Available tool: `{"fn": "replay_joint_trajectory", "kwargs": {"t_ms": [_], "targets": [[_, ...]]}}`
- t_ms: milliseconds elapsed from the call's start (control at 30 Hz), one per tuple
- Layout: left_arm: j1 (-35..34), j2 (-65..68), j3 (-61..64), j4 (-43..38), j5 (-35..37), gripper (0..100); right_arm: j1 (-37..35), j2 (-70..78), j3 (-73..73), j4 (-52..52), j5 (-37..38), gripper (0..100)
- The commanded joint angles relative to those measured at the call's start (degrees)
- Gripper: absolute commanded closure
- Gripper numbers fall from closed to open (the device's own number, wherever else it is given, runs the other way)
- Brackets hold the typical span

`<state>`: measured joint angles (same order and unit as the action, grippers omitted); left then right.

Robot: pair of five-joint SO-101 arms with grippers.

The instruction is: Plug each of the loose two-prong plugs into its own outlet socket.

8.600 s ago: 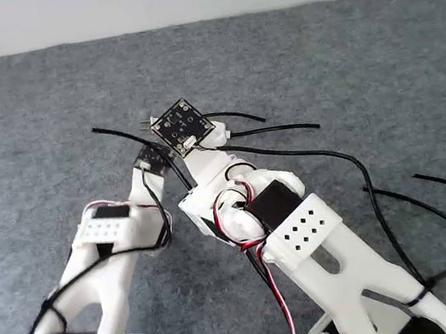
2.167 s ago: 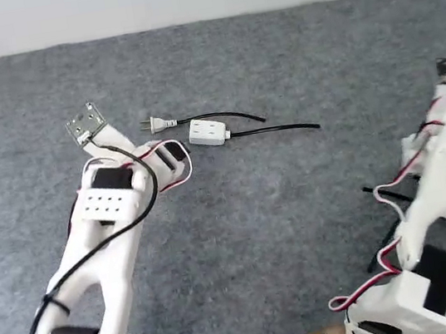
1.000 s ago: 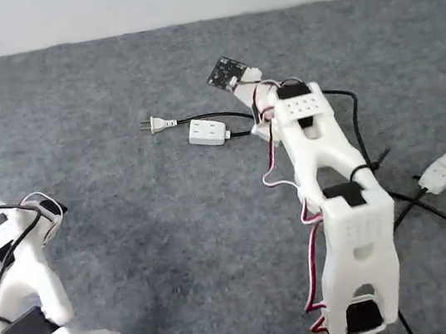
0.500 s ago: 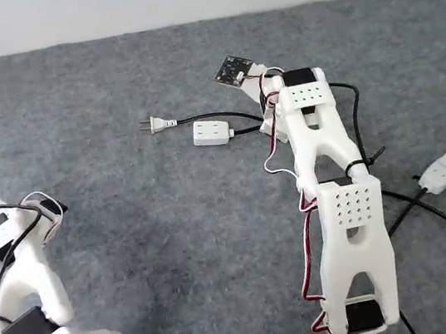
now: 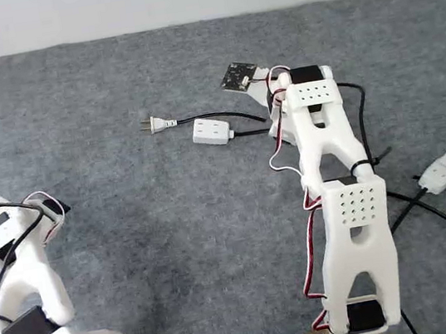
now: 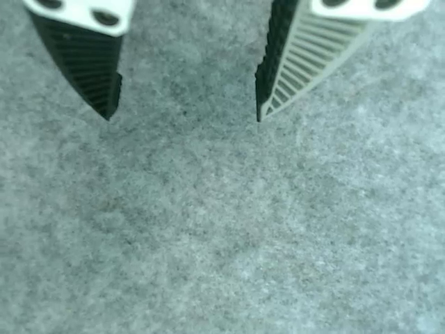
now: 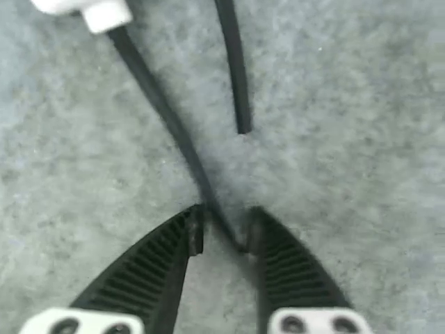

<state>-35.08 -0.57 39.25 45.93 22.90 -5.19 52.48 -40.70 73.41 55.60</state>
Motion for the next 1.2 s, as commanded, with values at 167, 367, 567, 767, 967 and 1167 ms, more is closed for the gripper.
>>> {"fn": "replay_joint_trajectory", "kwargs": {"t_ms": [167,367,567,767,967,1167], "targets": [[1.23,-0.53,-0.13,-3.08,-0.53,71,-2.86,-5.76,-2.64,14.29,-0.18,98.8],[1.23,-0.53,-0.13,-3.08,-0.53,71,-10.95,-12.09,-2.64,23.69,-12.84,98.8],[1.14,-0.53,-0.13,-3.16,-0.62,71,-20.97,-17.45,-1.67,29.41,-30.68,98.9],[0.97,-0.53,-0.13,-3.16,-0.62,71,-27.03,-16.13,5.98,27.82,-56.97,98.9],[0.97,-0.53,-0.13,-3.16,-0.7,71,-35.12,-15.96,16.79,26.51,-61.71,98.9],[0.97,-0.53,-0.31,-3.25,-2.02,70,-37.05,-27.91,36.66,8.66,-60.04,98.0]]}}
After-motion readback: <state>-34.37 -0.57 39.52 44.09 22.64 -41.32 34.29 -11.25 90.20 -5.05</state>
